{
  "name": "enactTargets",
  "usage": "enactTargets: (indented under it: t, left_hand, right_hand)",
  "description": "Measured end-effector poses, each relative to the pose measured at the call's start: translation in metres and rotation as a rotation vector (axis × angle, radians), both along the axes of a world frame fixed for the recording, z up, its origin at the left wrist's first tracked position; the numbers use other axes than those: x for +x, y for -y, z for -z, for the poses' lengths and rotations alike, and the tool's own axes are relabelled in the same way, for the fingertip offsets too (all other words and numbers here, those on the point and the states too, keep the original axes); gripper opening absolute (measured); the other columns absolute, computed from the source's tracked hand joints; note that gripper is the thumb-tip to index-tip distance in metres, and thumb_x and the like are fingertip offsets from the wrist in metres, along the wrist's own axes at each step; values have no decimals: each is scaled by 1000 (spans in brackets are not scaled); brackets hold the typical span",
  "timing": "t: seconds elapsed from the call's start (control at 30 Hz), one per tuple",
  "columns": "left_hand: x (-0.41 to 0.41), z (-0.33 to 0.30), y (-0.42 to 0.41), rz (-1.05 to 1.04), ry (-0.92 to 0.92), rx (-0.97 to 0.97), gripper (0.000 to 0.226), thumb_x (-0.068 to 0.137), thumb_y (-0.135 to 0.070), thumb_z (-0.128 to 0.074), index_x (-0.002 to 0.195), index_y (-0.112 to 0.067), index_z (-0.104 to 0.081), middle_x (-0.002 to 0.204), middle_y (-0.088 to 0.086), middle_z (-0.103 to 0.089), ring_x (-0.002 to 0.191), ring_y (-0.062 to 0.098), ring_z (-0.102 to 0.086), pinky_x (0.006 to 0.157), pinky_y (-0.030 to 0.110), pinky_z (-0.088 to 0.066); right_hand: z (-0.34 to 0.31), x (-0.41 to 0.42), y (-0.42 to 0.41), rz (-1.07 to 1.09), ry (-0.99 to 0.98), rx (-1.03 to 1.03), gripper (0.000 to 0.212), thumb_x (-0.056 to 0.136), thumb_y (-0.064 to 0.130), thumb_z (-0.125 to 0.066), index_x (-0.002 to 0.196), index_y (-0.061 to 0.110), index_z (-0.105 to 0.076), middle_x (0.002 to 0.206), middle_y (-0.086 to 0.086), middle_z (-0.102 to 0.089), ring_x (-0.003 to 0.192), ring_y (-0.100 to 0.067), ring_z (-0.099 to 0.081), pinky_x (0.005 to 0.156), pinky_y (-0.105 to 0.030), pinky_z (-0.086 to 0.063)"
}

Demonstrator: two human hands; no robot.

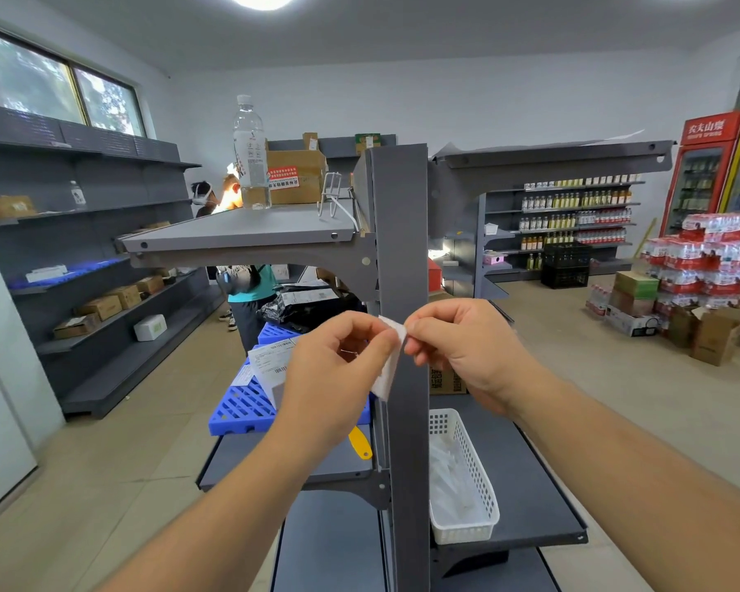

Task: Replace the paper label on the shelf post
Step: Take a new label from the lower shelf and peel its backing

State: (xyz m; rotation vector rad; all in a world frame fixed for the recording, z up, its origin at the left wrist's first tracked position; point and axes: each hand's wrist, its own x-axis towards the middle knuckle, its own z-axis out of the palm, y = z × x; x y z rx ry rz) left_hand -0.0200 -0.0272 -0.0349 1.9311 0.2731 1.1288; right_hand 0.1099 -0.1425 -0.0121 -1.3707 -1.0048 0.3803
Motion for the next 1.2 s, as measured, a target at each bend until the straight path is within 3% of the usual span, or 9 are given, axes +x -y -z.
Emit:
enactTargets:
  t: [0.1, 0.23, 0.4, 0.57, 0.7, 0.87, 1.03, 1.13, 1.2]
  left_hand:
    - [0, 1, 2, 17, -5, 33, 7, 90, -24, -76, 90, -30, -79, 81, -1, -77, 76, 27, -69, 70, 45, -59]
    - [0, 0, 2, -15, -23, 50, 7, 89, -28, -78, 91, -35, -79, 81, -7, -78, 76, 22, -71, 70, 44, -61]
    - [0, -2, 3, -39, -29, 19, 17, 90, -26, -77, 84, -42, -77, 80, -8, -79, 78, 23, -74, 72, 44, -62]
    - [1, -1, 3, -65, -36, 38, 15, 89, -28, -77, 80, -40, -77, 77, -6, -78, 74, 24, -72, 70, 48, -61]
    - [2, -1, 1, -78, -56, 45, 11, 88, -32, -74, 80, -38, -77, 76, -9, -77, 74, 19, -73, 69, 43, -62]
    - [4, -2, 0, -83, -64, -4, 18, 92, -21, -70, 81, -33, -78, 78, -11, -77, 74, 11, -71, 63, 25, -58]
    - [5, -5, -1, -76, -28, -145, 17, 92, -12, -68, 80, -18, -79, 73, 8, -72, 56, 7, -54, 47, 15, -43]
    - [6, -5, -4, -89, -29, -214, 20, 93, -11, -65, 80, -18, -79, 77, 8, -73, 59, 6, -55, 46, 14, -42]
    - [6, -6, -5, -105, -31, -244, 21, 93, -13, -64, 79, -20, -78, 76, -2, -75, 59, -3, -58, 47, 10, -43]
  right_hand:
    - [1, 0, -2, -2, -13, 8, 23, 95, 3, -63, 78, 6, -78, 64, -3, -69, 59, -14, -59, 63, -33, -44]
    - [3, 1, -3, -8, -16, 13, 21, 95, 7, -65, 80, 0, -78, 63, -4, -64, 60, -14, -54, 62, -29, -45]
    - [4, 2, -5, 13, 48, 6, 24, 94, 12, -70, 74, 20, -82, 61, -3, -57, 57, -13, -46, 57, -27, -41]
    - [7, 3, -7, 29, 87, 11, 25, 93, 10, -71, 73, 20, -81, 58, 2, -59, 52, -7, -47, 55, -22, -41]
    - [7, 3, -7, 61, 165, 2, 21, 94, 13, -72, 75, 22, -78, 51, 11, -58, 50, -2, -49, 54, -16, -43]
    - [7, 5, -8, 90, 225, 24, 22, 94, 13, -73, 75, 25, -77, 61, -6, -58, 58, -14, -48, 55, -18, -45]
    - [13, 11, -11, 101, 228, 21, 15, 95, 13, -71, 84, 16, -80, 60, -10, -60, 58, -7, -50, 58, -13, -47]
    - [18, 20, -11, 135, 176, 6, 17, 96, 12, -69, 82, 17, -78, 50, 12, -55, 48, 0, -46, 53, -10, -42]
    - [21, 25, -9, 161, 145, 9, 18, 96, 11, -68, 82, 17, -78, 49, 14, -56, 47, 2, -46, 52, -10, -42]
